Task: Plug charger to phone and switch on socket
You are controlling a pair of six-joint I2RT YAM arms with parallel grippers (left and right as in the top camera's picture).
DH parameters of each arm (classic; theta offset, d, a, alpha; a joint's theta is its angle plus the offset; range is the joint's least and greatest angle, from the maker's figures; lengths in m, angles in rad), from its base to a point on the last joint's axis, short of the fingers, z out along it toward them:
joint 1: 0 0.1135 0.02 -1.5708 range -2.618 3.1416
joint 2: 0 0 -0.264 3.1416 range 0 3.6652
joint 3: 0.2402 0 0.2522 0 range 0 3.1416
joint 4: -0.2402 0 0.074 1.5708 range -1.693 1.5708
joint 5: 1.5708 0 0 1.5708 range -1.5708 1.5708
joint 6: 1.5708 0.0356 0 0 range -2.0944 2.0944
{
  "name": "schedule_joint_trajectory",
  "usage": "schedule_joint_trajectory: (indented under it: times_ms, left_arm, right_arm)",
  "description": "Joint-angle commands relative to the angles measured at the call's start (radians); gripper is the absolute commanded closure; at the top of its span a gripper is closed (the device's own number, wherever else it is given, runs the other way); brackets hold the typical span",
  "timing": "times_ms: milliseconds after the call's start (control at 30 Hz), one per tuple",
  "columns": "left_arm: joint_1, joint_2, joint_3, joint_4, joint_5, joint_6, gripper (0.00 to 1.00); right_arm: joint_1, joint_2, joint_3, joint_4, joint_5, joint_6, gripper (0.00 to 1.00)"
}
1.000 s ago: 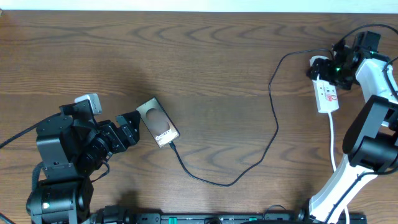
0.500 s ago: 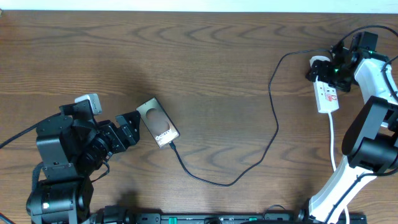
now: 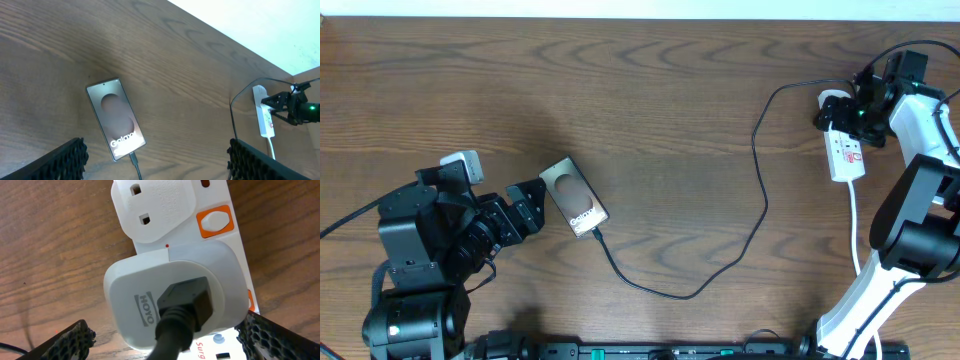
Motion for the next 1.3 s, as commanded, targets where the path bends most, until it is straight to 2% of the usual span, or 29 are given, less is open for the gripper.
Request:
schedule_joint_trajectory:
  times_ms: [0, 1267]
  left_arm:
    - [0.000, -0.001, 0.002, -0.002, -0.010, 0.013, 0.12]
    - [0.000, -0.001, 0.002, -0.010, -0.010, 0.013, 0.12]
  right_arm:
    - [0.011, -0.026, -0.011, 0.000, -0.027, 0.018, 0.08]
    - [0.024, 0.026, -0.013, -0.001, -0.090, 0.018, 0.08]
